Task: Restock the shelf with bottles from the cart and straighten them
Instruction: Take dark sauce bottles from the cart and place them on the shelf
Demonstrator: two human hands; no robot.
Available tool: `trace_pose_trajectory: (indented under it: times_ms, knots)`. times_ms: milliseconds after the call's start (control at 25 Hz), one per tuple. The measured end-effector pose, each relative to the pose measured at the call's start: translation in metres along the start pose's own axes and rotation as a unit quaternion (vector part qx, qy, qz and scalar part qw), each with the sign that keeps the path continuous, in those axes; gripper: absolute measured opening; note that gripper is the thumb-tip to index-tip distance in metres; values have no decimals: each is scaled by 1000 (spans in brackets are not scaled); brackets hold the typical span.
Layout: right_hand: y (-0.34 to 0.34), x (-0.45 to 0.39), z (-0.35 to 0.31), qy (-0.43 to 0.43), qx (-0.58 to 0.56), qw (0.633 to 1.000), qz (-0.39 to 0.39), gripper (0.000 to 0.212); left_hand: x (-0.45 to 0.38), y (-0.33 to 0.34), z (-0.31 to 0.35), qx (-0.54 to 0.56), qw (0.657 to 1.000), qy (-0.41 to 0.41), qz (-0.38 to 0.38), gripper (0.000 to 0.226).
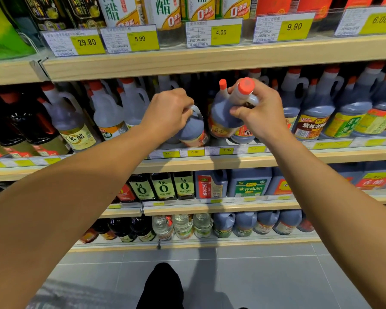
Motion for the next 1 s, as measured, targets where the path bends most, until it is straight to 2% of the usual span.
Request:
trace_pose_trajectory:
  times_ms: [320, 400, 520, 680, 840, 1000]
  knots:
    - [14, -18, 27, 39, 55, 997, -43, 29, -13, 1, 4, -20, 1000, 17, -3, 15]
    - [15, -29, 31, 74, 88, 993, -29, 25, -19, 1, 6, -26, 999, 19, -3, 15]
    - [16, -41, 36, 135, 189, 972, 11, 35, -26, 5, 9, -14, 1000, 11, -23, 16]
    - [32, -40, 47, 166, 228, 959, 12, 35, -38, 13, 6, 11, 996, -69, -60, 19]
    - [37, -37, 50, 179, 255, 950, 17, 28, -21, 28, -3, -13, 981, -166, -99, 22]
    - [40, -25, 41, 130, 304, 943, 34, 31, -10, 32, 2, -17, 975, -185, -123, 23]
Point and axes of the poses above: each hand's wrist, its own x-axis away from the middle knuckle, its own y-axis out of the palm, z = x × y, the point moved 4 cm from there along -x, towards the middle knuckle, and after that the axes turned 6 degrees about -x, right-handed, at the moved point
